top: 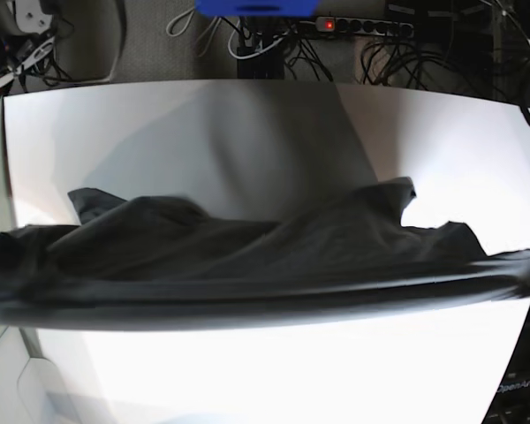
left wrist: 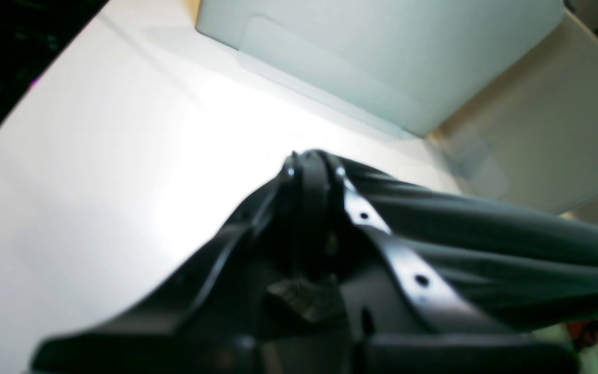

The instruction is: Layout the t-shirt on the table in an organized manner, then fold the t-shirt properly

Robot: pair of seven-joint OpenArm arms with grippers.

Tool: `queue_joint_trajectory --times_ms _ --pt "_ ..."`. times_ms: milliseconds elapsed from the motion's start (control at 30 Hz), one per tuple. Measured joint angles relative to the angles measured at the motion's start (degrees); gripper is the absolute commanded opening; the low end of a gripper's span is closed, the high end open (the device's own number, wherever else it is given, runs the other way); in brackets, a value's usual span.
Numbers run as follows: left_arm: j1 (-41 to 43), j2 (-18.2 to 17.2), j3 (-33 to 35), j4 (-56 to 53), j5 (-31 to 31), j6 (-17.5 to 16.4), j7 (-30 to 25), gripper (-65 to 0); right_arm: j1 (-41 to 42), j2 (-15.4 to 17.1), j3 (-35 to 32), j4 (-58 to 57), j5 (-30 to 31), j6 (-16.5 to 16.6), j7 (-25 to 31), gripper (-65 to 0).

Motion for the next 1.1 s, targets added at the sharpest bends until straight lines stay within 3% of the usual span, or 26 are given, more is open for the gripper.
queue_joint_trajectory --times_ms 133,167,233,467,533,1100 --pt "1.42 -0.31 -2.62 0.13 -1.84 0.72 -0.92 -64.7 -2.10 0.61 4.52 0.07 3.37 -0.17 -0.02 -65.0" --pt "1.68 -0.46 -3.61 -0.48 0.22 2.54 -3.02 -64.7 -4.31 1.79 5.77 -0.07 2.58 -2.71 -2.43 -65.0" --pt "3.43 -0.94 -4.33 -0.98 1.01 2.99 -3.21 -64.7 -8.00 2.80 8.63 -0.76 1.55 -3.63 -4.79 -65.0" --pt "7.06 -0.28 -3.76 -0.50 -0.17 2.25 -2.86 -64.7 -15.04 2.21 11.67 -0.59 10.05 -2.78 -2.54 -65.0" --pt "6.95 -0.31 -3.76 -0.50 -0.22 2.25 -2.89 -64.7 -15.34 2.21 11.82 -0.59 8.59 -2.91 -3.39 -65.0" --pt "5.22 -0.31 -2.71 -0.96 0.02 2.27 -3.13 -64.6 -7.19 3.87 -3.89 -0.59 9.44 -2.89 -3.30 -65.0"
